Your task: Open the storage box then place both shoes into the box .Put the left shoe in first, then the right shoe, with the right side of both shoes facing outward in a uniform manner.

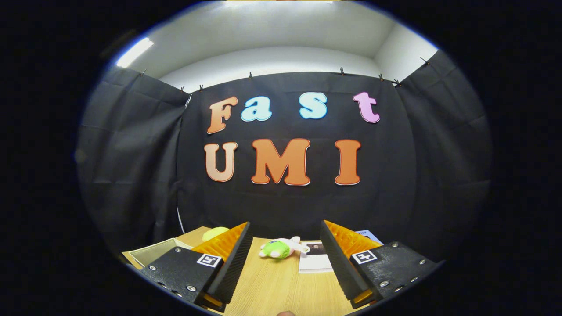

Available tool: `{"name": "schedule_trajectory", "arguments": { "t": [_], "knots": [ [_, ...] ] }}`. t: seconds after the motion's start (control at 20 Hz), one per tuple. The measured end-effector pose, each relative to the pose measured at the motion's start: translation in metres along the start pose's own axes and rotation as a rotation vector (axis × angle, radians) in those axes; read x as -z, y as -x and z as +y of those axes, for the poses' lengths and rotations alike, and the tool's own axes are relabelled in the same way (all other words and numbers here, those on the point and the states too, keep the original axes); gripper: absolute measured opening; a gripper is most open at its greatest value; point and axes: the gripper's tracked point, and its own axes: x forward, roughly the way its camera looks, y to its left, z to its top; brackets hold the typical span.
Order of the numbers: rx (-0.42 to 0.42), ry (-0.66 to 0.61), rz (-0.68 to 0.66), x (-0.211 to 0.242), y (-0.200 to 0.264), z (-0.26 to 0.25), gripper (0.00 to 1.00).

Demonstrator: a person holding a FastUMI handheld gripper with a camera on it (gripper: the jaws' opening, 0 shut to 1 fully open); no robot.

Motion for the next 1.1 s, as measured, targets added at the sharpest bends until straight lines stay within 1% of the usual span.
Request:
{"name": "schedule_trajectory", "arguments": {
  "t": [0.25,0.55,0.7,1.1],
  "knots": [
    [-0.019,0.043,-0.079,-0.022,0.015,-0.007,0.94],
    [-0.053,0.051,-0.09,-0.031,0.029,-0.004,0.95],
    [-0.045,0.046,-0.104,-0.038,0.036,-0.007,0.95],
    [-0.038,0.015,-0.094,-0.042,0.031,-0.014,0.95]
  ]
}}
